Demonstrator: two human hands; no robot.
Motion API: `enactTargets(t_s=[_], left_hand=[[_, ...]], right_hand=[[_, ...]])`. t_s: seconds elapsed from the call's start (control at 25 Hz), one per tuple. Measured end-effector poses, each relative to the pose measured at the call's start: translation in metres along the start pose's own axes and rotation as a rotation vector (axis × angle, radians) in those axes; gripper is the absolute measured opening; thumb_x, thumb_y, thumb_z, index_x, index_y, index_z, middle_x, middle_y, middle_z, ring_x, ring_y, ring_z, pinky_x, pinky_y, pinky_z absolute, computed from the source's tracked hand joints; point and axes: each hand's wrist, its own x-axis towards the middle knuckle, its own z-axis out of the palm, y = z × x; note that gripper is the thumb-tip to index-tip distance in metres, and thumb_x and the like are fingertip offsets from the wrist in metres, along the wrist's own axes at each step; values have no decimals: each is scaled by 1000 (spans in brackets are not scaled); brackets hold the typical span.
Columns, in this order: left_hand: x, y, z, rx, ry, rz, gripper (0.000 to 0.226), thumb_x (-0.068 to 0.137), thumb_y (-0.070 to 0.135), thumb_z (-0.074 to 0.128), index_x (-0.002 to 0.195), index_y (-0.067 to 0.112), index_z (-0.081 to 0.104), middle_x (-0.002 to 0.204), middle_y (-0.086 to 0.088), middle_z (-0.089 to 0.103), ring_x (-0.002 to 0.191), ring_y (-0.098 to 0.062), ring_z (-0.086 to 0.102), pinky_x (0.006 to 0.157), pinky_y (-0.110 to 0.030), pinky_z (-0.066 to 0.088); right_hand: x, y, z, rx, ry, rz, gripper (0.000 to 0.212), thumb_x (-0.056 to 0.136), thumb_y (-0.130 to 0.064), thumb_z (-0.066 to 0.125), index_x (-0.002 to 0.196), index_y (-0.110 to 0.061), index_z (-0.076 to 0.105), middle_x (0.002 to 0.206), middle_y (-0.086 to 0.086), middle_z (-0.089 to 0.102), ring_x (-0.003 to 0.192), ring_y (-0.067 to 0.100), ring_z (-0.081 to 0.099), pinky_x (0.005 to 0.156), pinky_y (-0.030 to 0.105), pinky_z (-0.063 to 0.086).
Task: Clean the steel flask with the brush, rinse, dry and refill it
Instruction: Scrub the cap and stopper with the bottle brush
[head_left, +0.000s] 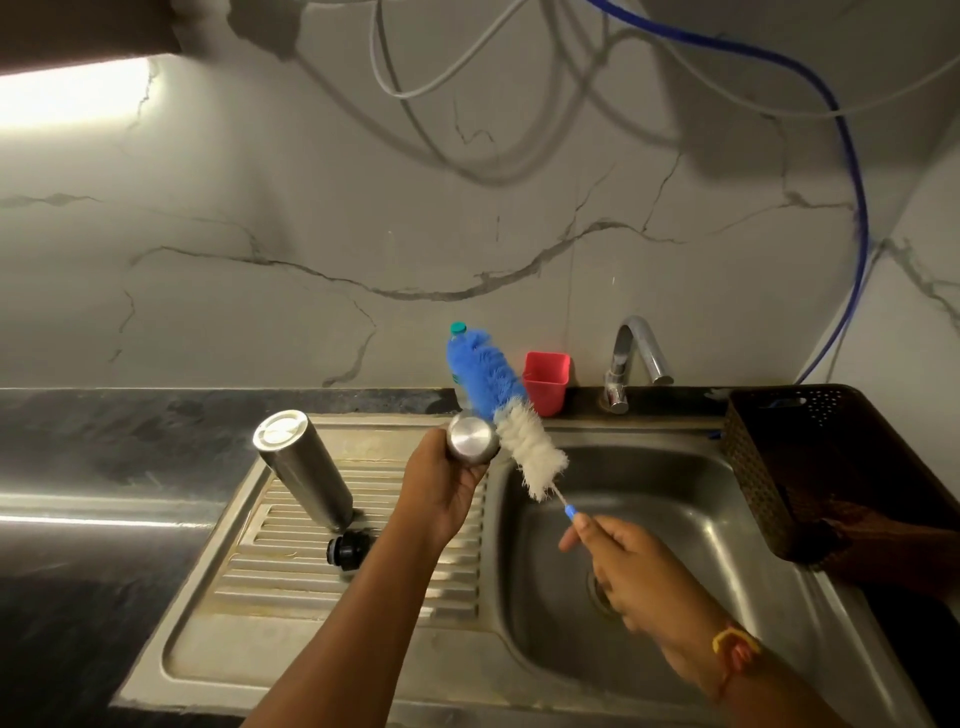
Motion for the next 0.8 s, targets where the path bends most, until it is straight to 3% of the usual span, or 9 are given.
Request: enactTargets(t_s=[0.12, 0.32, 0.4, 0.48, 0.64, 0.8], left_hand=[[9, 14, -15, 159, 43, 72, 23, 102, 13, 48, 114, -1, 61, 103, -19, 74, 92, -27, 74, 75, -35, 62], [20, 0, -19, 414, -11, 164, 19, 106, 13, 45, 111, -1, 58, 104, -21, 64, 90, -27, 66, 83, -42, 59], [18, -5, -18, 363, -33, 153, 21, 106, 14, 49, 113, -1, 62, 99, -17, 69, 88, -25, 68, 82, -39, 59], [19, 3, -20, 212, 54, 106, 19, 104, 10, 49, 109, 1, 64, 94, -14, 71, 86, -23, 70, 81, -37, 58], [35, 16, -32, -103, 296, 44, 20, 103, 2, 44, 117, -5, 58, 119, -27, 66, 111, -36, 68, 103, -47, 54], [20, -9, -12, -94, 182, -41, 24, 106, 6, 42, 116, -7, 60, 110, -25, 69, 98, -31, 71, 96, -45, 57]], right_hand=[[-16, 7, -4, -43, -61, 56, 38, 100, -44, 46, 88, -20, 71, 53, -2, 30, 39, 8, 24, 38, 19, 20], [-6, 2, -3, -84, -29, 42, 38, 100, -48, 47, 86, -23, 72, 54, -2, 33, 41, 8, 27, 39, 21, 24], [-2, 5, 2, -160, -11, -24, 35, 98, -52, 47, 84, -30, 71, 54, -3, 33, 43, 7, 30, 44, 24, 27], [-6, 17, 7, -227, 31, -86, 33, 98, -48, 50, 79, -33, 72, 50, -5, 39, 45, 5, 37, 50, 25, 33], [-12, 34, 5, -246, 165, -128, 30, 98, -39, 54, 75, -30, 72, 67, -8, 66, 66, 4, 61, 70, 27, 52], [8, 21, 19, -310, 130, -125, 34, 100, -44, 48, 79, -27, 69, 68, -5, 66, 67, 8, 61, 69, 30, 51]])
